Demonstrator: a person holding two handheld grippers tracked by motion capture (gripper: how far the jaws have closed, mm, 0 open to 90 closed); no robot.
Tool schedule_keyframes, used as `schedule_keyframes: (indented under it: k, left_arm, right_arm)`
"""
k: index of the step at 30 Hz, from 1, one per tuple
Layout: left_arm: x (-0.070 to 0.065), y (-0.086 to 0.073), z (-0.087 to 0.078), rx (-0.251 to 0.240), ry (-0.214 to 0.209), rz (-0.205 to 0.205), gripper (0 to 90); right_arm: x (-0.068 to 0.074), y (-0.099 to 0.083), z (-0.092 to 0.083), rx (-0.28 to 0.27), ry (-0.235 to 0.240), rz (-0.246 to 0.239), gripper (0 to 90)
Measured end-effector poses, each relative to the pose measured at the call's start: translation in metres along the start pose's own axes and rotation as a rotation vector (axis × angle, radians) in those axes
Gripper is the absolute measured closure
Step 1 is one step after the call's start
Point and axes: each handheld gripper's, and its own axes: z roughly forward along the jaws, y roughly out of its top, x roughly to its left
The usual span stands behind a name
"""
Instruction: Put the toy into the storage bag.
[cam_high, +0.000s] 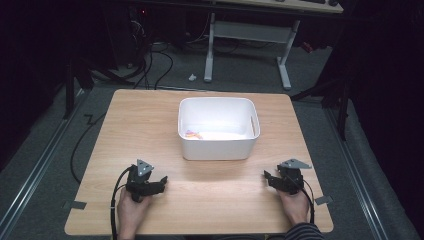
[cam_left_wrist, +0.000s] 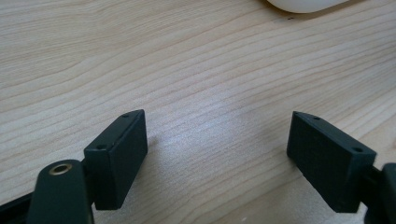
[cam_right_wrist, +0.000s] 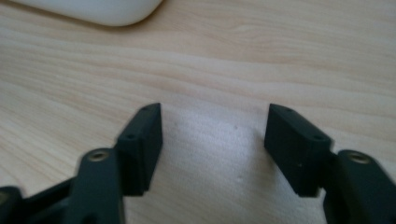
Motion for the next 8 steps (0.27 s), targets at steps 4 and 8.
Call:
schedule_keyframes:
  k: [4,8]
  left_arm:
    - [0.0000,0.0000,0.0000,0.000,0.000,0.000,20.8]
    - [0.0000,0.0000,-0.0001,0.000,0.000,0.000,20.8]
  right_arm:
    - [0.0010,0.0002,0.0000,0.002,-0.006,0.007,36.7]
    - [0.0009,0.0002,0.0002,0.003,-0.009,0.011,35.1]
